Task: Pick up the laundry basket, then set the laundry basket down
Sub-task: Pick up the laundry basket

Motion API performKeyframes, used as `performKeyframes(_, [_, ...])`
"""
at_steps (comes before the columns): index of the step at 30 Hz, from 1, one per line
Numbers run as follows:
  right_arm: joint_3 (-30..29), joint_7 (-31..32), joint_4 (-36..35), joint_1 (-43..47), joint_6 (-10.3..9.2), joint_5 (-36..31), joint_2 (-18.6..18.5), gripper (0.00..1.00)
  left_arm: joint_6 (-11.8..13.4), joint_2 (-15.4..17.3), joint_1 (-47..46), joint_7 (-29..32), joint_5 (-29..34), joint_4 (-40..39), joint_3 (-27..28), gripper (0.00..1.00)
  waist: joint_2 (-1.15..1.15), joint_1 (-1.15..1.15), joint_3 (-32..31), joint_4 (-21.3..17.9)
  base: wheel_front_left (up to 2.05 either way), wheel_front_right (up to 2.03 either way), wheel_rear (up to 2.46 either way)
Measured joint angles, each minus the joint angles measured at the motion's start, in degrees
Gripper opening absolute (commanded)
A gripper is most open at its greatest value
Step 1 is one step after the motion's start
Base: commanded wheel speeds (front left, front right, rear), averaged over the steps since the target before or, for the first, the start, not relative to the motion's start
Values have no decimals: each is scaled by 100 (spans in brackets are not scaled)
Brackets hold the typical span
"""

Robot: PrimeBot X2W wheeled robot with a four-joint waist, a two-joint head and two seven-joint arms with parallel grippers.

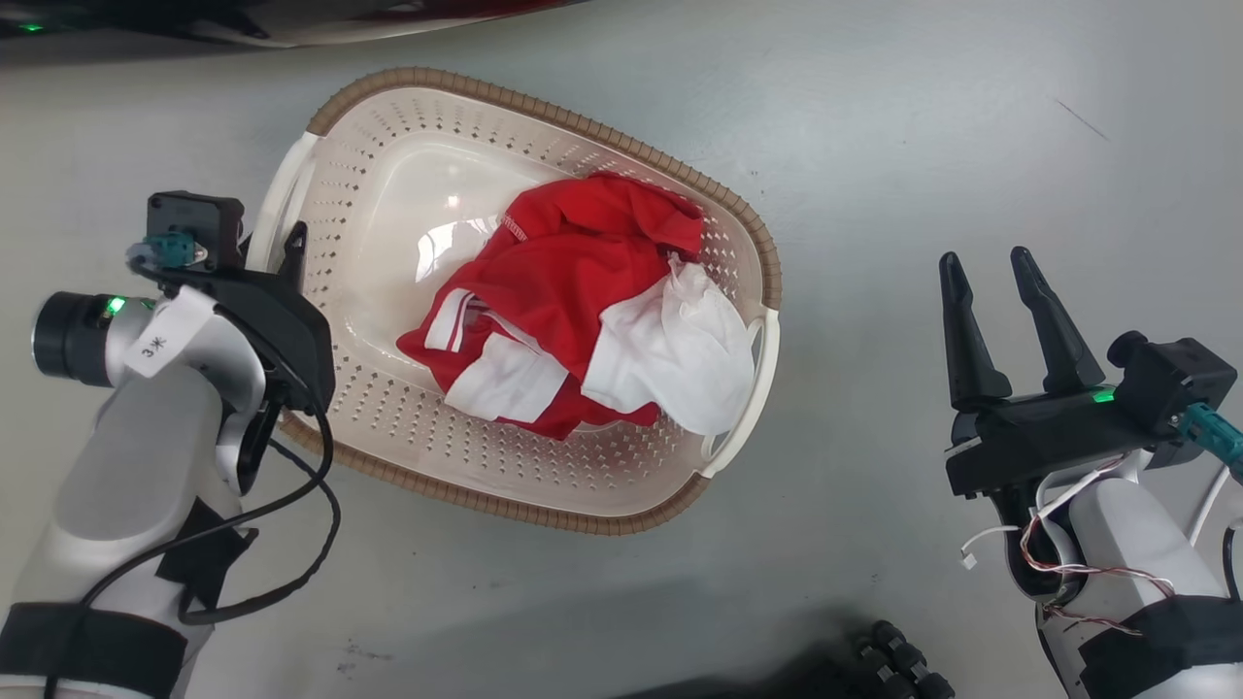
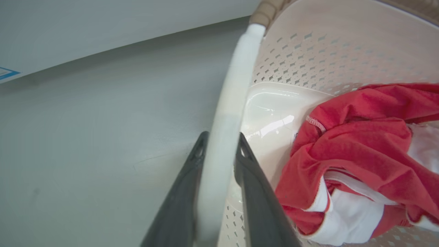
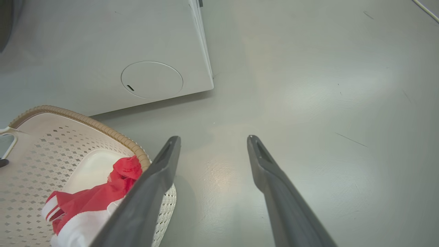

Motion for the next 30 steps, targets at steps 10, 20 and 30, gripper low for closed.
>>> performKeyframes(10, [-10, -1, 53, -113, 27, -2, 20, 100, -141, -46, -173, -20, 148, 244, -141, 0, 0, -1, 56, 0, 0, 0, 0])
performKeyframes(20, [-85, -8, 151, -131, 69, -9, 33, 100, -147, -125, -296, -212, 155, 541, -142, 0, 0, -1, 51, 26, 0, 0, 0])
performKeyframes(30, [-233, -26, 185, -147, 94, -34, 9, 100, -9, -437, -146, -402, -183, 980, 124, 0, 0, 0, -80, 206, 0, 0, 0])
